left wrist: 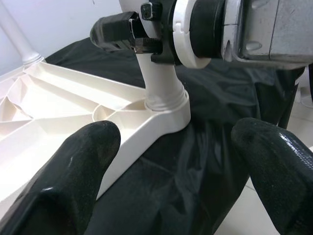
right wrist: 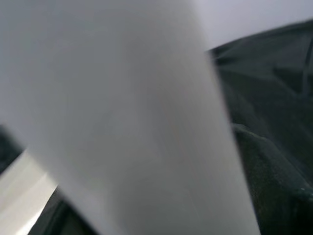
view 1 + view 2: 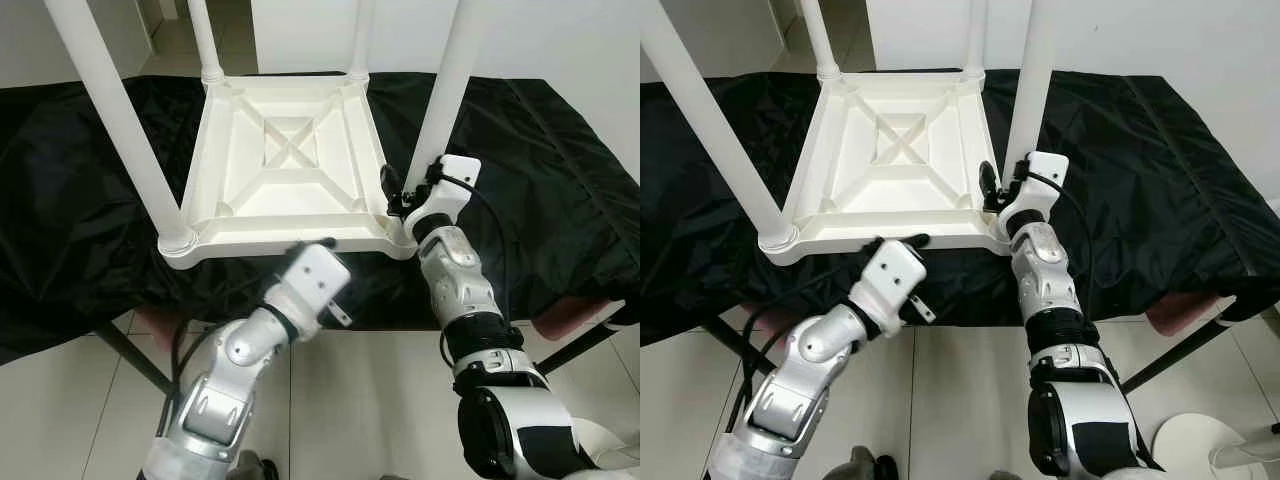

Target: Building children table

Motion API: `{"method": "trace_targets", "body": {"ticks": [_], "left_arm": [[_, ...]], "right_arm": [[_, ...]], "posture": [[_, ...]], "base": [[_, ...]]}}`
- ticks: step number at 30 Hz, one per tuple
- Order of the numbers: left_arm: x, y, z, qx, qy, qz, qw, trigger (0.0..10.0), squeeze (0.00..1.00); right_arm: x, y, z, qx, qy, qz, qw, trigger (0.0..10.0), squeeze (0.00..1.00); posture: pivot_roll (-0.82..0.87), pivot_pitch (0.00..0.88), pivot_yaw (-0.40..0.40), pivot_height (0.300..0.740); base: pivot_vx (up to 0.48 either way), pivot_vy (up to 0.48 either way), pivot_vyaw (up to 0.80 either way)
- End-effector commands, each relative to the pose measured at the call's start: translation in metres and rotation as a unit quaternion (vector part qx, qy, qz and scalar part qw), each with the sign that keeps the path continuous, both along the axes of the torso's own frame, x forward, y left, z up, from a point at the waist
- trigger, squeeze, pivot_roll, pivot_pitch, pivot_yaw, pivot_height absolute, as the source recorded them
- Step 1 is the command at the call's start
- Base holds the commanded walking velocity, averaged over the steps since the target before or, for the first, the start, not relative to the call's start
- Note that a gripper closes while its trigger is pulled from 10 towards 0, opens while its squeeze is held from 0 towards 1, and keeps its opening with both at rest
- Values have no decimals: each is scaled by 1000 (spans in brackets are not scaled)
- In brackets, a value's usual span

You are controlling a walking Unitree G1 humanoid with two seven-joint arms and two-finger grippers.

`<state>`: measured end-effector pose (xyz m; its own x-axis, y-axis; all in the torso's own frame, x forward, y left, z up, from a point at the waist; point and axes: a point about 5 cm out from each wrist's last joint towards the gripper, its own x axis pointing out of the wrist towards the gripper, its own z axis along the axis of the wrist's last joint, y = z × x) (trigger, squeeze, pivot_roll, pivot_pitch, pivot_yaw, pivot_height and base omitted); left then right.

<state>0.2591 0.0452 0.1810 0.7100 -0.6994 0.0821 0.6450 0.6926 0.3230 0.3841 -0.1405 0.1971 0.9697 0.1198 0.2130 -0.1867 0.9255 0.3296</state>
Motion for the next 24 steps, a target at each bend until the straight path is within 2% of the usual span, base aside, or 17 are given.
{"method": "trace_targets", "body": {"ticks": [1, 5, 7, 8, 10, 12, 13, 15, 17, 18, 19, 20, 22, 23, 24], "left_arm": [[0, -2, 12, -13, -10, -3, 1000, 10000, 0], [-3, -5, 23, -28, -15, -18, 999, 10000, 0], [-7, -9, 24, -32, 2, -47, 998, 10000, 0], [-7, -9, 24, -32, 2, -47, 998, 10000, 0], [-10, -9, 17, -30, 32, -67, 997, 10000, 0], [-10, -9, 17, -30, 32, -67, 997, 10000, 0], [-14, -6, 8, -39, 68, -88, 993, 10000, 0], [-15, -4, 6, -43, 74, -92, 992, 10000, 0], [-17, 3, 3, -59, 95, -100, 989, 10000, 0], [-17, 3, 3, -59, 95, -100, 989, 10000, 0], [-18, 6, 2, -64, 105, -104, 987, 10000, 0], [-21, 9, 1, -67, 118, -111, 985, 10000, 0], [-21, 9, 1, -67, 118, -111, 985, 10000, 0], [-22, 10, 1, -66, 121, -114, 984, 10000, 0], [-22, 10, 1, -66, 121, -114, 984, 10000, 0]], "right_arm": [[2, 4, -1, 41, 17, 20, 999, 10000, 0], [3, 2, 0, 70, 23, 27, 997, 10000, 0], [4, -1, 0, 100, 34, 36, 994, 10000, 0], [4, -1, 0, 100, 34, 36, 994, 10000, 0], [5, -2, 0, 118, 41, 42, 991, 10000, 0], [5, -2, 0, 118, 41, 42, 991, 10000, 0], [5, -2, 1, 141, 43, 51, 988, 10000, 0], [5, -1, 1, 149, 45, 55, 986, 10000, 0], [5, 1, 1, 183, 51, 69, 979, 10000, 0], [5, 1, 1, 183, 51, 69, 979, 10000, 0], [5, 3, 0, 217, 55, 82, 971, 10000, 0], [3, 5, -2, 273, 59, 103, 955, 10000, 0], [3, 5, -2, 273, 59, 103, 955, 10000, 0], [2, 5, -2, 296, 58, 110, 947, 10000, 0], [2, 5, -2, 296, 58, 110, 947, 10000, 0]], "posture": [[-54, 98, 21, 740], [-56, 101, 21, 740], [-56, 101, 21, 740], [-56, 101, 21, 740], [-56, 105, 19, 740], [-56, 105, 19, 740], [-58, 111, 14, 740], [-58, 114, 11, 740], [-58, 116, 10, 740], [-58, 116, 10, 740], [-55, 122, 8, 740], [-51, 128, 7, 740], [-51, 128, 7, 740], [-51, 128, 7, 740], [-51, 128, 7, 740]], "base": [[0, 0, 0], [0, 0, 0], [0, 0, 0], [0, 0, 0], [0, 0, 0], [0, 0, 0], [0, 0, 0], [0, 0, 0], [0, 0, 0], [0, 0, 0], [0, 0, 0], [0, 0, 0], [0, 0, 0], [0, 0, 0], [0, 0, 0]]}}
